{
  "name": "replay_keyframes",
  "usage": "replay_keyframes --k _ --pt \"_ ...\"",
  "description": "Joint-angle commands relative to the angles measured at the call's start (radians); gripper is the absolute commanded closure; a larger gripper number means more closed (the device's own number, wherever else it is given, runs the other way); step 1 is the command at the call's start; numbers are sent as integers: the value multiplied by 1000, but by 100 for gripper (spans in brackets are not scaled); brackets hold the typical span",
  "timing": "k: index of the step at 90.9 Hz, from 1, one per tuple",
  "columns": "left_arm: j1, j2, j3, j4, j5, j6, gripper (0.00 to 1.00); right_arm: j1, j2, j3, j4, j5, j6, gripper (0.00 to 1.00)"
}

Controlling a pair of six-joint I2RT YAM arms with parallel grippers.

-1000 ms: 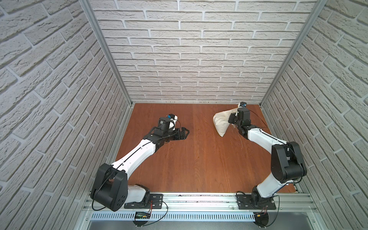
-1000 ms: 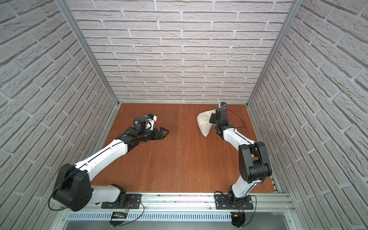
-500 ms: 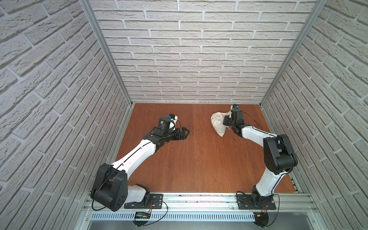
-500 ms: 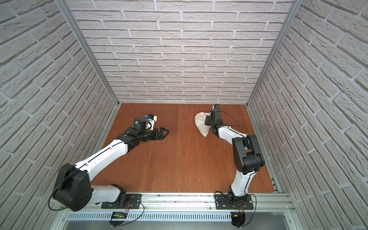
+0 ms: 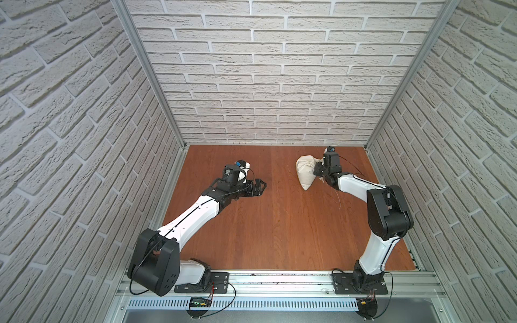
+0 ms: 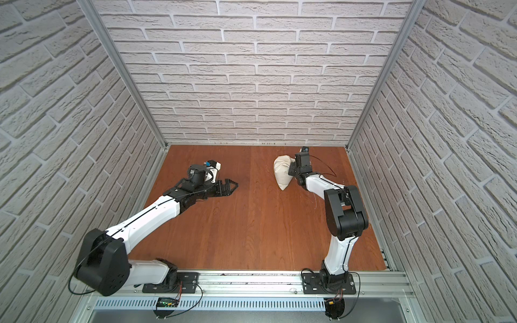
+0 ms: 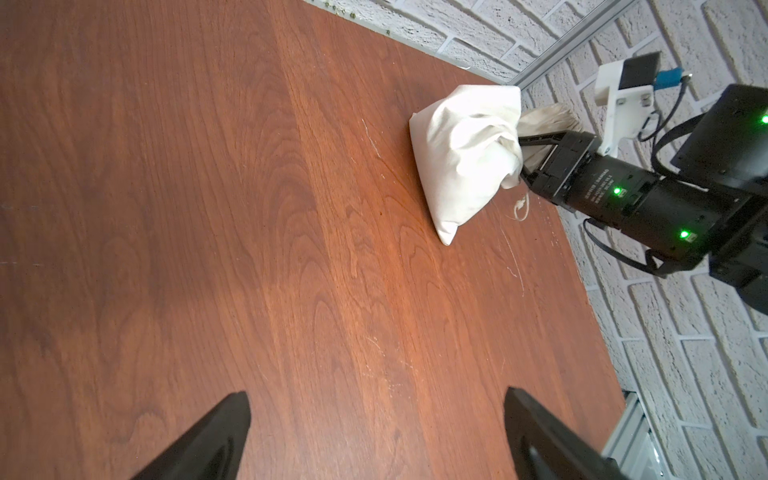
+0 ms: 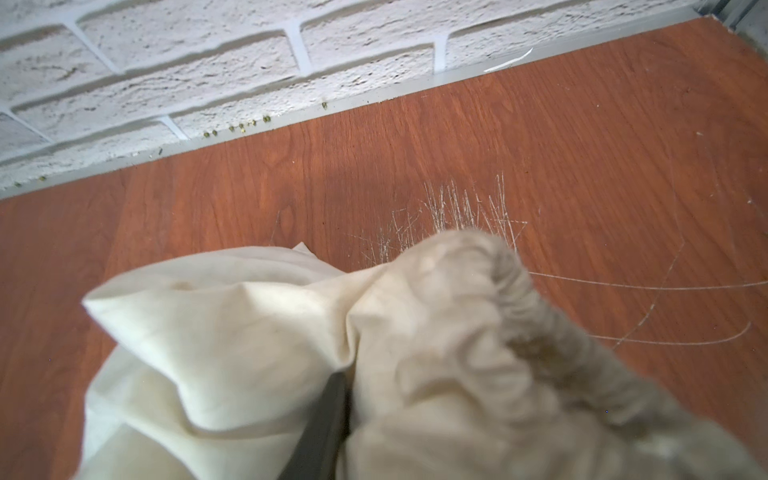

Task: Close the soil bag
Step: Place the soil bag at the center of the board.

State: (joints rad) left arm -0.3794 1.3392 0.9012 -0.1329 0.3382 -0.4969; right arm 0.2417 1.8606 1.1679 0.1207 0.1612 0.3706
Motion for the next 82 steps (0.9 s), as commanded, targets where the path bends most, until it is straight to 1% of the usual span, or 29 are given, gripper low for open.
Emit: replay_keyframes --k 1,17,26,38,45,60,82 --pt "-9 6 1 39 -6 -6 2 13 13 -11 -121 -74 4 65" --pt "-15 4 -2 42 -11 -7 2 13 2 -10 -134 -91 19 48" --pt "-16 1 -2 39 -14 -5 2 13 -13 -16 -144 -104 35 33" --pt "-15 -4 -6 37 -19 -2 2 14 -42 -34 -148 -138 59 18" --pt "-16 -4 -9 39 -19 -2 2 16 -60 -42 -154 -155 68 14" --pt "-16 -7 -14 44 -18 -6 2 17 -106 -59 -183 -174 81 9" --pt "-15 -34 -22 43 -33 -6 2 19 -249 -119 -231 -195 102 6"
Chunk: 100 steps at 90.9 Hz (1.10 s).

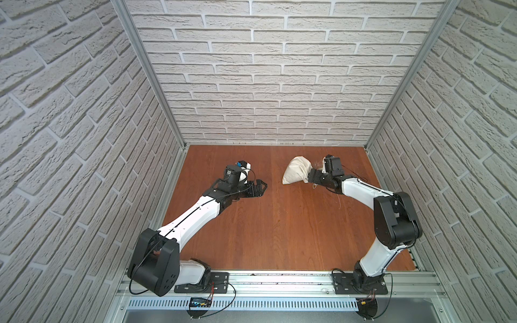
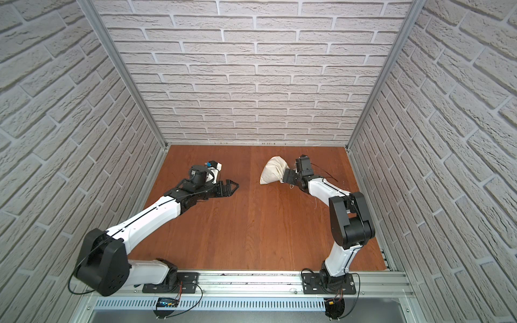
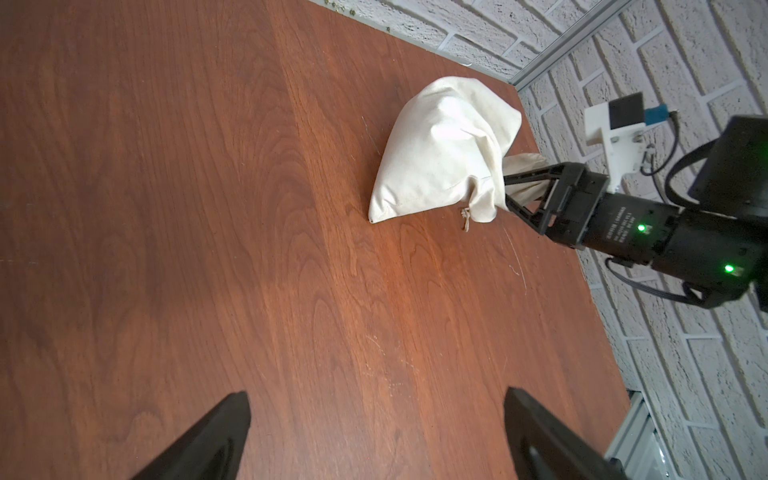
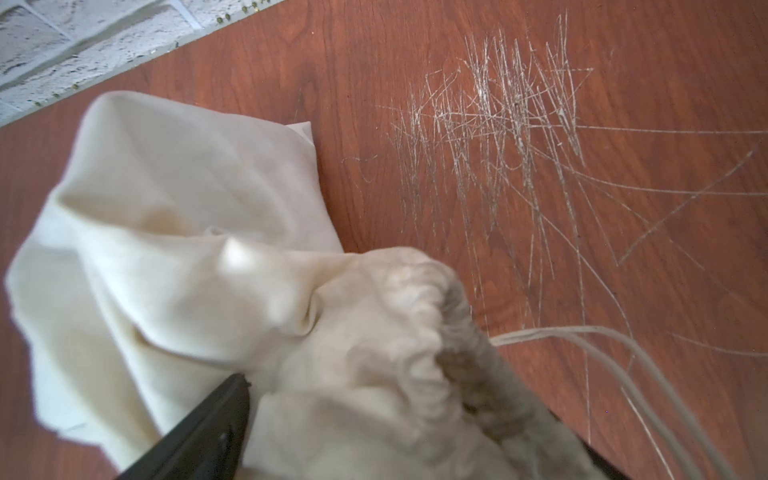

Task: Close the soil bag
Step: Place the soil bag at the center of the board, then reset both arms

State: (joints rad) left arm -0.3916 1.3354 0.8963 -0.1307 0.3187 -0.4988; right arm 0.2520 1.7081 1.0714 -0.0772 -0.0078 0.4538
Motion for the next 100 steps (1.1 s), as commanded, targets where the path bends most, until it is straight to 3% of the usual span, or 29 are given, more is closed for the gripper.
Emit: replay_keyframes --k 1,23,40,50,77,100 --pt "-4 -32 -18 41 -14 -4 2 9 -103 -24 -36 -28 19 6" --pt "-3 -60 -22 27 -35 2 2 7 -243 -56 -104 -106 25 5" --pt "2 -97 -30 13 -56 8 2 5 -300 -55 -115 -278 26 6" --pt "5 -117 -35 8 -66 8 2 6 -352 -86 -25 -394 -2 6" --pt "29 -144 -34 -16 -122 5 2 2 -444 -126 -12 -255 -360 5" --pt "102 -190 -43 -50 -318 -28 2 -61 -468 -159 110 -194 -364 3"
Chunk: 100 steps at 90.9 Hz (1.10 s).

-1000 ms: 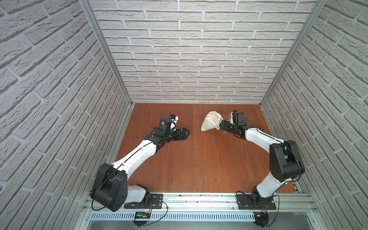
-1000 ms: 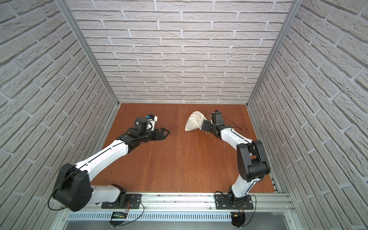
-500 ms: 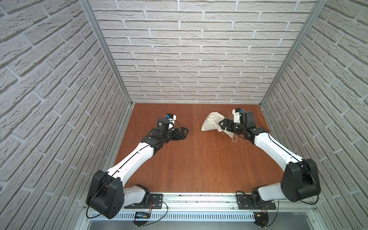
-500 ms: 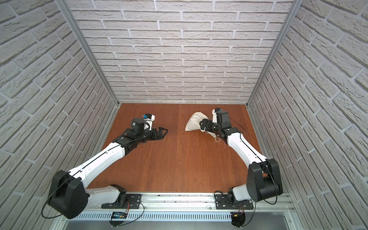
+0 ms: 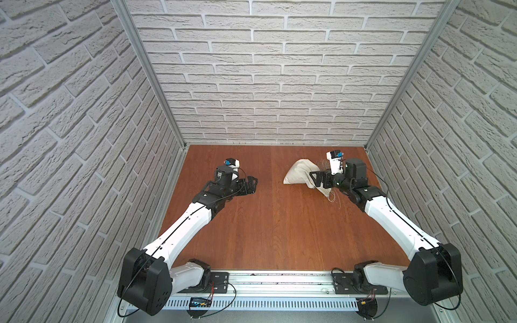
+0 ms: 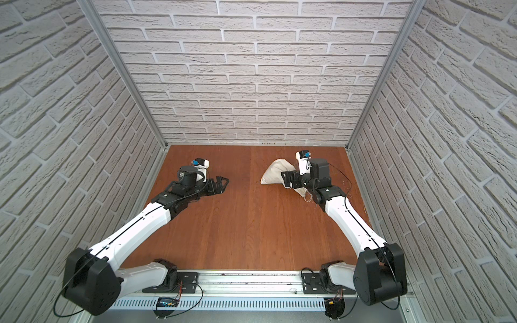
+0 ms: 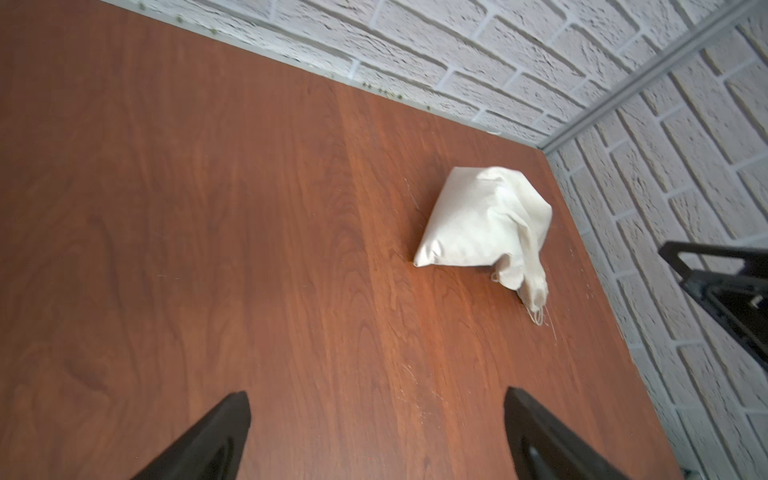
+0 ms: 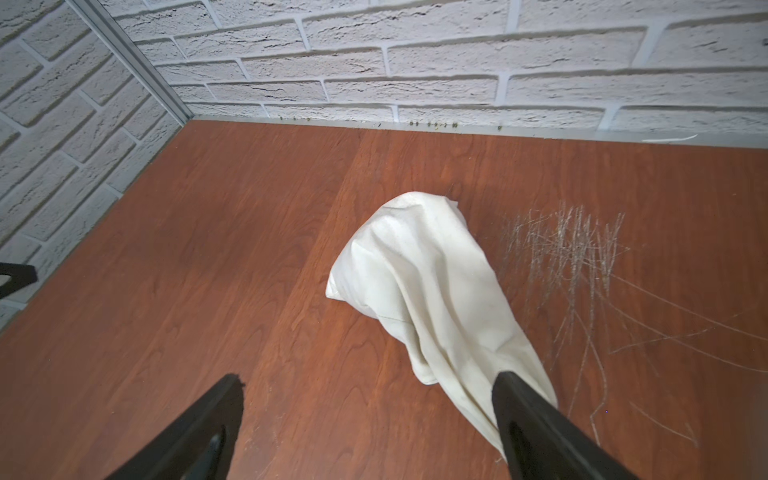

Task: Close the soil bag
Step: Reset both arms

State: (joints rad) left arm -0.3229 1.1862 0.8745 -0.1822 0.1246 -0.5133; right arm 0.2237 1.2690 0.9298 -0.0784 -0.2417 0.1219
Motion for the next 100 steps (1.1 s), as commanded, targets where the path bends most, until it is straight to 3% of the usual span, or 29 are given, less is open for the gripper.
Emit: replay_keyframes --k 1,19,37,52,73,100 --pt "36 -45 -25 4 -131 -9 2 -36 -29 -19 118 41 -29 3" --pt "111 -145 -140 178 -239 95 2 -135 -23 -145 298 68 40 3" --pt "248 -170 -219 258 -228 151 2 -240 -11 -341 525 129 66 3" --pt "335 -154 -298 372 -212 143 2 -263 15 -487 748 113 -15 2" --pt "352 -113 -318 375 -216 205 2 -270 54 -484 703 81 -67 2" --pt "354 -97 -370 430 -239 258 2 -279 156 -557 901 72 -49 2"
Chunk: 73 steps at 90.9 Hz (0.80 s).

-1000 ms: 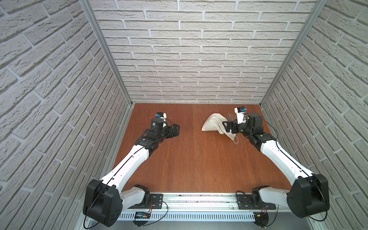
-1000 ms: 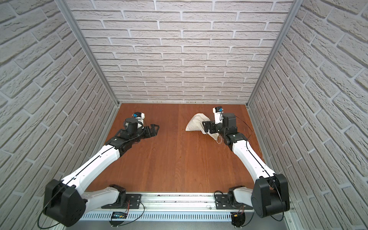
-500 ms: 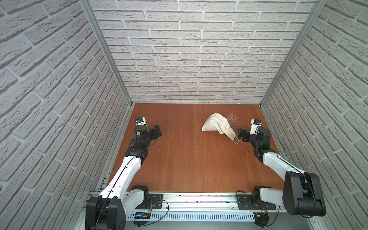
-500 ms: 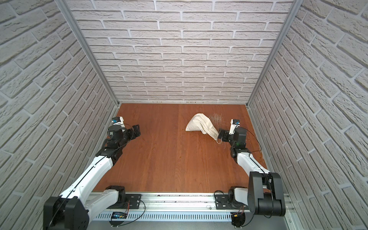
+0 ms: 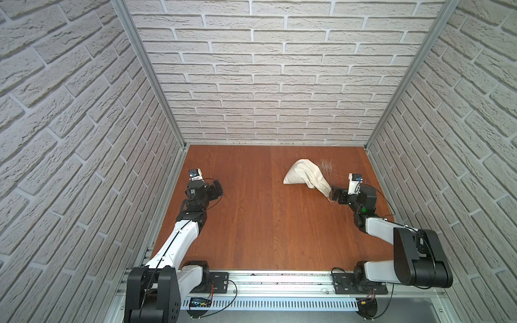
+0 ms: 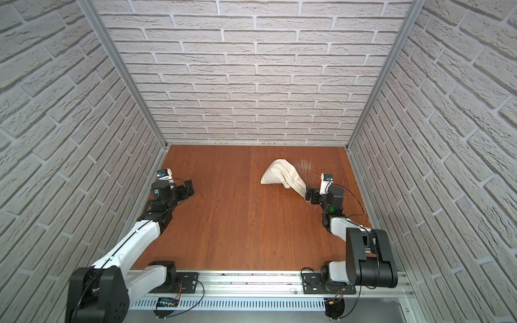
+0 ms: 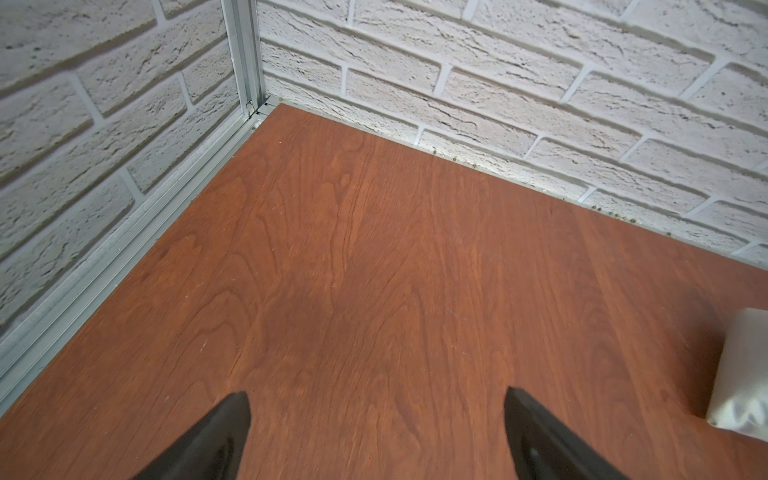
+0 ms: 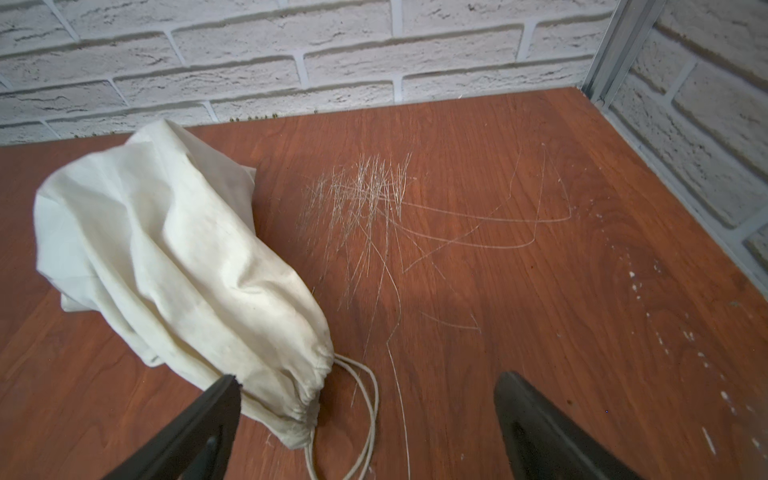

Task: Close the soil bag
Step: Reset both arms

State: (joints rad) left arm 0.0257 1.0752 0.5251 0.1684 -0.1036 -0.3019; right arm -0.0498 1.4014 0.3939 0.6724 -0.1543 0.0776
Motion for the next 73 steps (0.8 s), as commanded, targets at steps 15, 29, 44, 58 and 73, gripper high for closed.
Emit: replay_keyframes --k 15,29,44,58,73 --pt "12 40 -34 92 -13 59 2 -6 85 -29 223 -12 -5 2" --pt "15 57 -56 128 -18 86 2 -5 128 -32 259 -16 -7 3" --pt "22 56 -70 150 -12 144 2 -6 135 -33 261 -23 -10 3" --pt "37 83 -113 240 13 174 2 -6 136 -29 258 -29 -12 3" --pt "47 233 -118 422 87 217 2 -6 136 -25 251 -37 -16 3"
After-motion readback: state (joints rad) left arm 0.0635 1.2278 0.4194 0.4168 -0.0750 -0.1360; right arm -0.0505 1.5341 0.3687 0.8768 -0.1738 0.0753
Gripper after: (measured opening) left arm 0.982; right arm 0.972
